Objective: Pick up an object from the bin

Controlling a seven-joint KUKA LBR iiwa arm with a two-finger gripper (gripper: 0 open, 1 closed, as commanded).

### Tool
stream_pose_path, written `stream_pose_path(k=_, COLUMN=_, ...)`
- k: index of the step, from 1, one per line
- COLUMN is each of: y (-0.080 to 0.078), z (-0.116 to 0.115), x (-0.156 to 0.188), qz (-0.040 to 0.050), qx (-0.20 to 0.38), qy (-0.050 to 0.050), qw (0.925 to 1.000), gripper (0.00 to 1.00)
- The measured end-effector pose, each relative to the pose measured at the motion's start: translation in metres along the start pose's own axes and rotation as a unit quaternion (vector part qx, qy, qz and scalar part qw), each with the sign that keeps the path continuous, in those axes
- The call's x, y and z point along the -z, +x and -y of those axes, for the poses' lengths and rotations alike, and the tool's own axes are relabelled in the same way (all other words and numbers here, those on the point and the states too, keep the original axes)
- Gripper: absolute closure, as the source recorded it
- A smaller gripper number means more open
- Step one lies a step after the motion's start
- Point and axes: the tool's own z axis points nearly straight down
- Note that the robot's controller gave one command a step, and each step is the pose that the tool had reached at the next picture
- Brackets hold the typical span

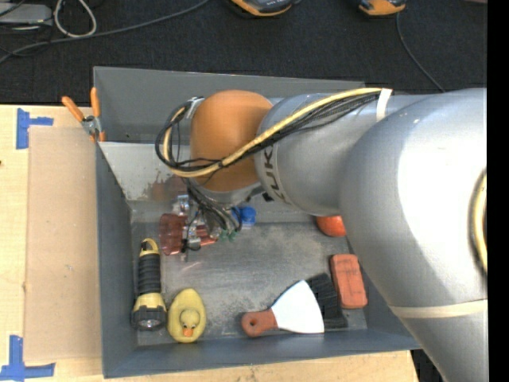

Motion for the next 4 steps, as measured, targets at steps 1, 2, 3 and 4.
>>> stream_pose_path(k=1, y=0.000, z=0.000, x=0.018, qz=0.0004, qx=0.000, qy=0.000, qw=1.0000, gripper=1.00)
stream_pose_path(k=2, y=0.000, z=0.000, x=0.042, qz=0.0007, qx=0.000, qy=0.000, qw=1.0000, gripper=1.00)
stream_pose_path(k=3, y=-0.001, z=-0.001, x=0.046, qz=0.0012, qx=0.001, qy=0.000, qw=1.0000, gripper=1.00)
stream_pose_path(k=4, y=0.000, z=-0.001, x=0.073, qz=-0.0002, qx=0.001, qy=0.000, qw=1.0000, gripper=1.00)
